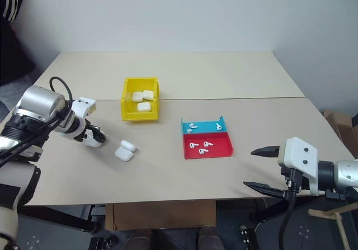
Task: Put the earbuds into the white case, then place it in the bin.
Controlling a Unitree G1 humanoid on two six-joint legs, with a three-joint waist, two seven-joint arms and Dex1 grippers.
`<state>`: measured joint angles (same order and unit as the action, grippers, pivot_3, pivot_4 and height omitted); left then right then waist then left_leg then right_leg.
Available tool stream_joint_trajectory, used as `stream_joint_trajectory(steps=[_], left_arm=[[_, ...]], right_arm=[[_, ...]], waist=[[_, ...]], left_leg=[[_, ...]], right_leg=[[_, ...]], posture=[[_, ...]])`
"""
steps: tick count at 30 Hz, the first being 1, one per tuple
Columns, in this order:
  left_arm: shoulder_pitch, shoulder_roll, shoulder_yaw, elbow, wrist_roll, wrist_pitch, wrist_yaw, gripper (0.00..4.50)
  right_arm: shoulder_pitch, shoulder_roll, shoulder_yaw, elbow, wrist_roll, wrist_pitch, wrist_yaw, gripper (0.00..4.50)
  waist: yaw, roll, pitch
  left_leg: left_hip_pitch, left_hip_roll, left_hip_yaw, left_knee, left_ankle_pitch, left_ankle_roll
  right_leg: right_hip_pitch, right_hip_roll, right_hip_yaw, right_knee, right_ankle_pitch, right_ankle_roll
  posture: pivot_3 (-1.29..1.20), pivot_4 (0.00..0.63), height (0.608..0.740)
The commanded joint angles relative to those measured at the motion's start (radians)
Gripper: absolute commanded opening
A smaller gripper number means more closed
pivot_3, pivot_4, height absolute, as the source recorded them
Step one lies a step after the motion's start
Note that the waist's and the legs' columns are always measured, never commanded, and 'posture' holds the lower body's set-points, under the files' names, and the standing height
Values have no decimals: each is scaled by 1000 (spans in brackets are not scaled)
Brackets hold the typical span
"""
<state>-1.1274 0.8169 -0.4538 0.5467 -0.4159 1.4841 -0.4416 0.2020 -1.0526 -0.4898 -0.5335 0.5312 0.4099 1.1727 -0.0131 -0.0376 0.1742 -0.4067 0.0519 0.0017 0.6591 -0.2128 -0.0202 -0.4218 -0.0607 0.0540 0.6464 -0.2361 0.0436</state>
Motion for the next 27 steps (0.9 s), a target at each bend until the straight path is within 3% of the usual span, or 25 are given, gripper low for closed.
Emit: stream_joint_trajectory(steps=[1, 22, 25, 27], left_arm=[[-23, 8, -8, 16, 49, 16, -46, 4500], [25, -20, -13, 27, 129, -1, -88, 4500], [23, -28, -9, 53, 143, -15, -87, 3979], [22, -34, -4, 68, 148, -15, -88, 3350]], right_arm=[[13, 6, -52, -34, 1, 10, -13, 4485], [40, 24, -41, -39, -32, -2, -46, 4485], [44, 24, -42, -40, -40, -1, -46, 4500], [44, 23, -42, -39, -42, 1, -46, 4500]], waist=[[-2, 0, 0], [-1, 0, 0], [1, 0, 0], [0, 0, 0]], left_leg=[[0, 0, 0, 0, 0, 0], [1, 0, 0, 0, 0, 0], [1, 0, 0, 0, 0, 0], [2, 0, 0, 0, 0, 0]], right_leg=[[0, 0, 0, 0, 0, 0], [1, 0, 0, 1, 0, 0], [1, 0, 0, 1, 0, 0], [1, 0, 0, 1, 0, 0]], posture=[[0, 150, 740], [0, 150, 740], [0, 150, 740], [0, 150, 740]])
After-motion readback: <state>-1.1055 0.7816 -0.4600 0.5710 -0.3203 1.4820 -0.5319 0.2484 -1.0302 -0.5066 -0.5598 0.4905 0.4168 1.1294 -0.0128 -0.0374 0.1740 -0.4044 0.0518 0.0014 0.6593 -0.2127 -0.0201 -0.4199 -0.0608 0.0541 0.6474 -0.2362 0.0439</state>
